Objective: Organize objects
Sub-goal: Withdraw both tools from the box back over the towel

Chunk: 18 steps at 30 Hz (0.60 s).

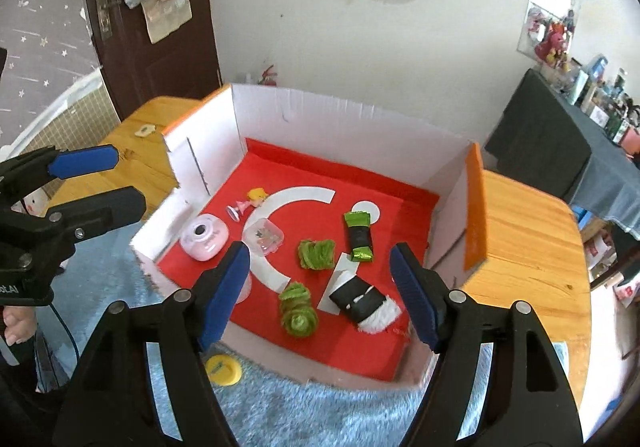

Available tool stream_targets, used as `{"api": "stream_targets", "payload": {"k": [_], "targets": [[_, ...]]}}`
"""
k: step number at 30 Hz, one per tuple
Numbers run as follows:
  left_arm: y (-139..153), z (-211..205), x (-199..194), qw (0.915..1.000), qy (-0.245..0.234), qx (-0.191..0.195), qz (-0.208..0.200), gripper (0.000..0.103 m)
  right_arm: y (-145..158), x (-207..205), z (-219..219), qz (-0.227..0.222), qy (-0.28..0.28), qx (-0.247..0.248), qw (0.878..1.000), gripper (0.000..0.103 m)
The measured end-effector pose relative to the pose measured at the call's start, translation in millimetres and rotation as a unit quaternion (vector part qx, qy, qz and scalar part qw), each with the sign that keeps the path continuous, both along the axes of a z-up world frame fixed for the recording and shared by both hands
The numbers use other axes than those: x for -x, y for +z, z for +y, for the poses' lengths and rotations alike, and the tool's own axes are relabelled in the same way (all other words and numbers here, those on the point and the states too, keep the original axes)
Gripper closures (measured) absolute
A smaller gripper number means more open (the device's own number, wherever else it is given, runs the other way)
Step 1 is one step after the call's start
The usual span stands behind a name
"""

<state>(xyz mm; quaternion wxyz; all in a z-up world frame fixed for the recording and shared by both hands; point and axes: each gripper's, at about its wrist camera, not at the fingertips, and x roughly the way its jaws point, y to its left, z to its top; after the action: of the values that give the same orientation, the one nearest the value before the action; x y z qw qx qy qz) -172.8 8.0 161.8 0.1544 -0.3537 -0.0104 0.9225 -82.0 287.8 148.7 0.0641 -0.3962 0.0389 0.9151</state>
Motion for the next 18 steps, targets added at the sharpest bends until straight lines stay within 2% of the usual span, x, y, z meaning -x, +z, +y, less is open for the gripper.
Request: {"api": "stream_targets", "payload": {"k": [3, 6, 9, 18], "targets": [[6, -4, -14, 0.9999, 0.011, -0.002, 0.012, 0.02, 13, -16, -10, 0.022, -0.005, -0.011, 1.0, 0.023], [13, -7, -33, 0.9992, 0.021, 0.004, 0.035, 0.014, 26, -32, -21, 0.04, -0.006, -0.019, 0.999, 0.023], [19, -8, -52, 0.9978, 0.027, 0.013, 0.058, 0.008, 33, -47, -31, 0.057, -0.009, -0.017, 0.998, 0.016], [15, -13, -101, 0.9941, 0.048, 0.01, 0.097, 0.002, 32, -92, -47, 0.103, -0.038, -0.015, 0.994, 0.016]]}}
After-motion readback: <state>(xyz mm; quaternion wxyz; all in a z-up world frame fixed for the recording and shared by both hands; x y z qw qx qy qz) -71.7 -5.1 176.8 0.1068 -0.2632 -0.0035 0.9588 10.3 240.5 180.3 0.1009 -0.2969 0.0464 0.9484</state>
